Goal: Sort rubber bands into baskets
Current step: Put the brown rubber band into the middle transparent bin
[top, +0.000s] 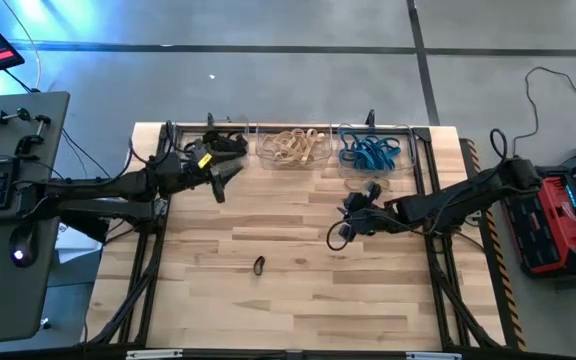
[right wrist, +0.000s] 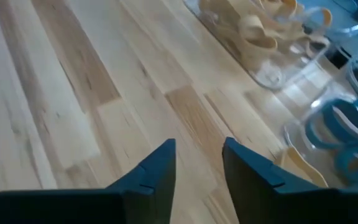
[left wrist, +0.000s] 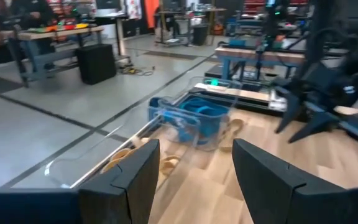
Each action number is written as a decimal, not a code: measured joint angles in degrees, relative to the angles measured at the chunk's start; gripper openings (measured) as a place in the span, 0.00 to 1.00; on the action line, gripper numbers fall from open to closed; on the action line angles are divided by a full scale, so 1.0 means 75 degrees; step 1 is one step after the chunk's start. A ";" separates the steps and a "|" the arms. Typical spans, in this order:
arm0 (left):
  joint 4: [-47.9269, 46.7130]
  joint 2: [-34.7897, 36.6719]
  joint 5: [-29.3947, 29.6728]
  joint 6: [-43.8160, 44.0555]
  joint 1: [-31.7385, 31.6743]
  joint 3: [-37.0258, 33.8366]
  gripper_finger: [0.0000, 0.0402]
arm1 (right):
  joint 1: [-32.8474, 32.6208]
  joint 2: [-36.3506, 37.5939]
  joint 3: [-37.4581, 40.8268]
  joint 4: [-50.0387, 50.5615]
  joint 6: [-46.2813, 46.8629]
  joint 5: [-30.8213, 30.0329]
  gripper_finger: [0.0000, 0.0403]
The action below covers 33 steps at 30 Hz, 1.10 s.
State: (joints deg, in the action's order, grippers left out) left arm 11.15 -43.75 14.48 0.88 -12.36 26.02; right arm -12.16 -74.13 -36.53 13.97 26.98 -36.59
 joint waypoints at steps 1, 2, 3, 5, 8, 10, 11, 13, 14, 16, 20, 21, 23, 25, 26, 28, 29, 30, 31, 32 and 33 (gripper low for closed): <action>0.0031 0.0000 0.0000 -0.0046 0.0086 0.0000 0.49 | 0.0000 0.0000 0.0000 0.0116 0.0036 0.0001 0.31; 0.0053 0.0000 -0.0003 -0.0079 0.0173 0.0000 0.49 | 0.0000 0.0000 0.0000 0.0238 0.0103 0.0002 0.32; 0.0064 0.0000 -0.0003 -0.0096 0.0249 0.0000 0.49 | 0.0000 0.0000 0.0000 0.0346 0.0167 0.0003 0.33; 0.0110 0.0000 -0.0003 -0.0098 0.0387 0.0000 0.49 | 0.0000 0.0000 0.0000 0.0546 0.0242 0.0020 0.35; 0.0112 -0.0003 -0.0073 -0.0101 0.0548 0.0000 0.49 | 0.0020 0.0000 0.0000 0.0703 0.0347 0.0034 0.35; 0.0122 -0.0030 -0.0163 -0.0151 0.0640 0.0001 0.49 | 0.0020 0.0000 0.0000 0.0741 0.0344 0.0037 0.35; 0.0149 -0.0061 -0.0220 -0.0170 0.0683 0.0002 0.49 | 0.0020 0.0000 0.0000 0.0773 0.0336 0.0037 0.35; 0.0263 -0.0131 -0.0323 -0.0204 0.0764 0.0001 0.49 | 0.0020 0.0000 0.0000 0.0862 0.0330 0.0030 0.35; 0.0386 -0.0184 -0.0374 -0.0210 0.0810 0.0002 0.49 | 0.0020 0.0000 0.0000 0.0890 0.0347 0.0008 0.35; 0.0582 -0.0305 -0.0470 -0.0286 0.0889 0.0003 0.49 | 0.0020 0.0000 0.0011 0.0883 0.0357 -0.0014 0.35; 0.0950 -0.0604 -0.0506 -0.0410 0.1030 0.0003 0.49 | 0.0020 -0.0001 0.0456 0.0180 0.0283 -0.0033 0.35; 0.0968 -0.0664 -0.0520 -0.0410 0.1064 0.0003 0.49 | 0.0020 0.0000 0.0602 0.0004 0.0297 -0.0032 0.35; 0.1034 -0.0804 -0.0529 -0.0435 0.1128 0.0003 0.49 | 0.0033 0.0000 0.0926 -0.0366 0.0382 -0.0028 0.35; 0.1247 -0.0967 -0.0548 -0.0550 0.1199 0.0003 0.49 | 0.0085 -0.0003 0.1229 -0.0741 0.0408 -0.0042 0.35; 0.1367 -0.1037 -0.0559 -0.0596 0.1235 0.0003 0.49 | 0.0147 -0.0003 0.1368 -0.0999 0.0407 -0.0045 0.35; 0.1670 -0.1192 -0.0735 -0.0668 0.1273 0.0003 0.49 | 0.0335 -0.0003 0.1643 -0.1387 0.0402 -0.0062 0.35; 0.1777 -0.1265 -0.0847 -0.0670 0.1282 0.0003 0.49 | 0.0449 -0.0003 0.1748 -0.1485 0.0395 -0.0062 0.35; 0.1876 -0.1338 -0.0936 -0.0669 0.1300 0.0003 0.49 | 0.0580 -0.0003 0.1838 -0.1562 0.0370 -0.0067 0.35; 0.1982 -0.1411 -0.0993 -0.0647 0.1322 0.0005 0.49 | 0.0710 -0.0003 0.1909 -0.1610 0.0362 -0.0104 0.35; 0.2044 -0.1478 -0.1041 -0.0620 0.1336 0.0006 0.49 | 0.0848 -0.0003 0.1960 -0.1607 0.0339 -0.0189 0.35; 0.2078 -0.1540 -0.1063 -0.0580 0.1357 0.0006 0.49 | 0.0987 -0.0003 0.2005 -0.1566 0.0317 -0.0318 0.35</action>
State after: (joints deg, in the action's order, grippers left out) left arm 26.74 -55.30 6.51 -3.48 -2.18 26.06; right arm -4.76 -74.15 -21.49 2.22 29.36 -38.98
